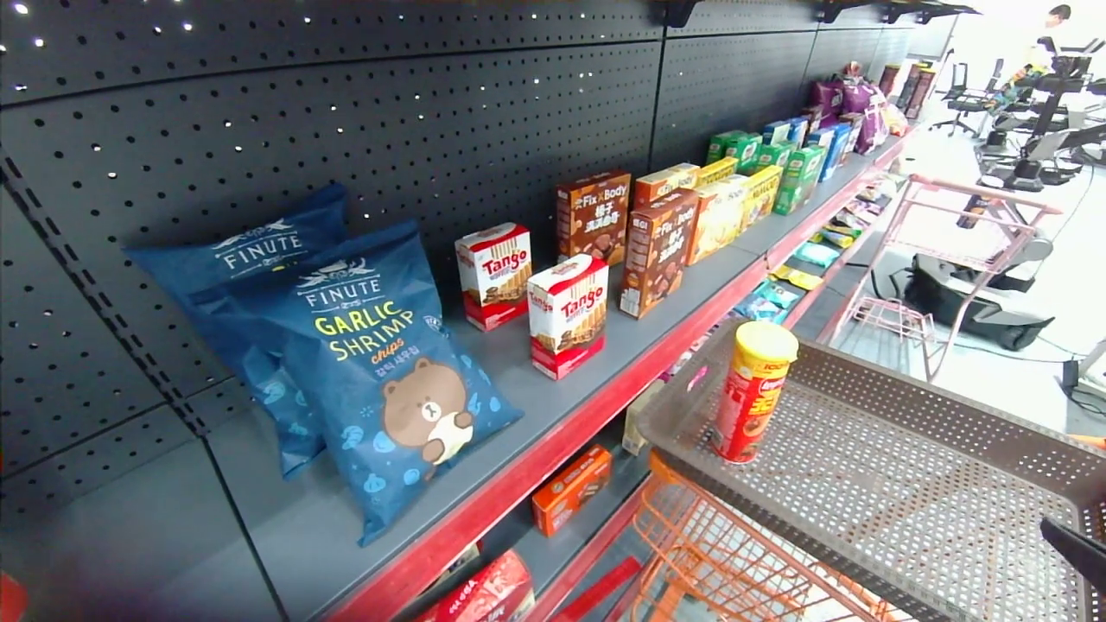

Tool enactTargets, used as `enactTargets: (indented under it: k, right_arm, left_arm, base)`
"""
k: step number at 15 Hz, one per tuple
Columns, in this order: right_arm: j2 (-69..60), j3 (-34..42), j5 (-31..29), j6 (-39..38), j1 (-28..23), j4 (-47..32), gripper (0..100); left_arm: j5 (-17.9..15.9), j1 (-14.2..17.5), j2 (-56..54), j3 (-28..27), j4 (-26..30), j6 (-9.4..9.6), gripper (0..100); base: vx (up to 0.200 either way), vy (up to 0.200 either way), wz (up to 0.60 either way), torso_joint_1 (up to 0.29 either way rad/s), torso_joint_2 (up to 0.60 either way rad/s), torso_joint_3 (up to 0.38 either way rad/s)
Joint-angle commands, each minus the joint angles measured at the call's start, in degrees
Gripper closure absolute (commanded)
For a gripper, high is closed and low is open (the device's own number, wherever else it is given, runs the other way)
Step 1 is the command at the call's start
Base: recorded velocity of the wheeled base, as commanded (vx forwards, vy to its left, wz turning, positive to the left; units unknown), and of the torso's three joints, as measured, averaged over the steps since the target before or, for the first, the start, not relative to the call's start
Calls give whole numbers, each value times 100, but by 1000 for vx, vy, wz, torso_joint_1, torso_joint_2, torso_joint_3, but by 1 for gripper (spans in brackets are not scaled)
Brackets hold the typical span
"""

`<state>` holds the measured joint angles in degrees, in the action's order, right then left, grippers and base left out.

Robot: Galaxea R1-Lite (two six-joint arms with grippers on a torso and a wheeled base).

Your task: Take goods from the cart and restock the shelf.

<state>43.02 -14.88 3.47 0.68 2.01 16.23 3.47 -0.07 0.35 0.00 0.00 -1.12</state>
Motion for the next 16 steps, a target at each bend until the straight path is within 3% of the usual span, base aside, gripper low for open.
enactTargets:
  k: [1, 3, 7, 11, 16]
  right_arm:
    - [2641, -357, 127, 55, -78, 1708, 0]
    - [3063, -507, 505, 81, 115, 1849, 0]
    - [3863, -638, 655, 81, 564, 2368, 0]
    - [4733, -656, 857, 301, 625, 3211, 0]
    - [5471, -1482, 1076, 459, 678, 3194, 0]
  left_arm:
    - [4, -1, 0, 0, 0, -2, 0]
    - [4, 7, 0, 0, 0, -2, 0]
    - [4, 7, 0, 0, 0, -2, 0]
    - [4, -1, 0, 0, 0, -2, 0]
    - [4, -1, 0, 0, 0, -2, 0]
  base:
    - [0, 0, 0, 0, 0, 0]
    - [0, 0, 0, 0, 0, 0]
    - [0, 0, 0, 0, 0, 0]
    - [0, 0, 0, 0, 0, 0]
    - [0, 0, 0, 0, 0, 0]
